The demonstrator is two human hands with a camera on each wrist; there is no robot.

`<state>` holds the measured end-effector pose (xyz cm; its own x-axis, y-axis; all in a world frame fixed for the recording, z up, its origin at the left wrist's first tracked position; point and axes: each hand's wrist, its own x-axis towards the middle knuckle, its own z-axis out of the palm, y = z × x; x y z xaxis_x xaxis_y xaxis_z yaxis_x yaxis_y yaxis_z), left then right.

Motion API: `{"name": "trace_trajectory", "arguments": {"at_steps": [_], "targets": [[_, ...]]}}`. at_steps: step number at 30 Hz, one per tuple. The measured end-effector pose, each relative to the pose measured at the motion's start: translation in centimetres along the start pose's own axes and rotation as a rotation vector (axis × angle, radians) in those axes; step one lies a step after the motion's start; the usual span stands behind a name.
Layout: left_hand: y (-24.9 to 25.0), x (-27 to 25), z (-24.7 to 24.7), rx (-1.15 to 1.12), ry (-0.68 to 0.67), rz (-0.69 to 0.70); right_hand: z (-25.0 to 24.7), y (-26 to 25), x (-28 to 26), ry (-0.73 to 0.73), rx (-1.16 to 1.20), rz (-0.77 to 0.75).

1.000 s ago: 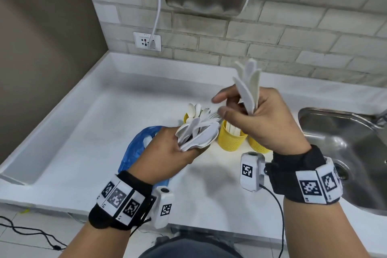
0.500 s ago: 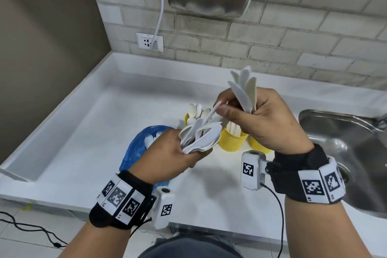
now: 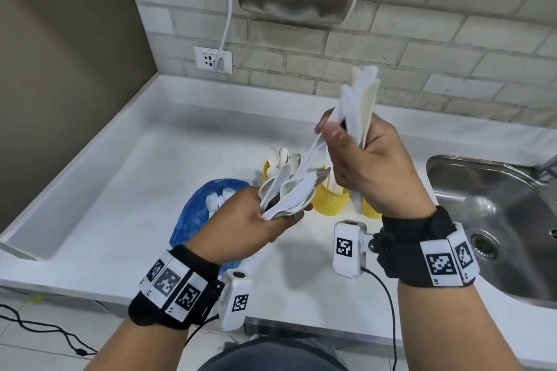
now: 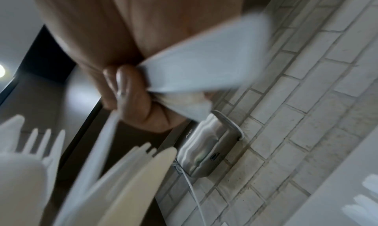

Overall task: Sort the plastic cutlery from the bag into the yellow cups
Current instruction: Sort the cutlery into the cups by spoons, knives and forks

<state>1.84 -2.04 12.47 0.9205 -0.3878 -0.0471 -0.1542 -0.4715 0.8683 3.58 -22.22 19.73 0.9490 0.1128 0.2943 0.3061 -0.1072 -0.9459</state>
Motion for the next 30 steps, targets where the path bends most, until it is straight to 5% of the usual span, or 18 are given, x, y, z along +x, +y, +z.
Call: {"name": "trace_trajectory", "arguments": {"at_steps": [7, 10, 14, 21, 25, 30], "targets": [[0.8, 0.2, 1.0, -0.025, 0.034, 0.015, -1.3, 0.7, 1.0, 0.519, 0.472, 0.024], [0.7, 0.6, 1.5, -0.033, 0.110, 0.001, -1.9, 0.8, 0.4, 0.616, 0.706, 0.044], [0.6, 1.5, 2.4, -0.045, 0.212, -0.036, -2.7, 0.6, -0.6, 0.676, 0.567, -0.039], [2.3, 3.5, 5.2, -0.070, 0.326, -0.104, -3.8, 2.0, -1.6, 0.382, 0.103, -0.026], [3.5, 4.1, 6.6, -0.063, 0.270, -0.145, -4.9, 2.3, -2.4, 0.152, -0.035, -0.008], [4.3, 4.8, 8.2, -0.067, 0.259, -0.212, -6.9, 3.5, -2.5, 0.110, -0.051, 0.034]]}}
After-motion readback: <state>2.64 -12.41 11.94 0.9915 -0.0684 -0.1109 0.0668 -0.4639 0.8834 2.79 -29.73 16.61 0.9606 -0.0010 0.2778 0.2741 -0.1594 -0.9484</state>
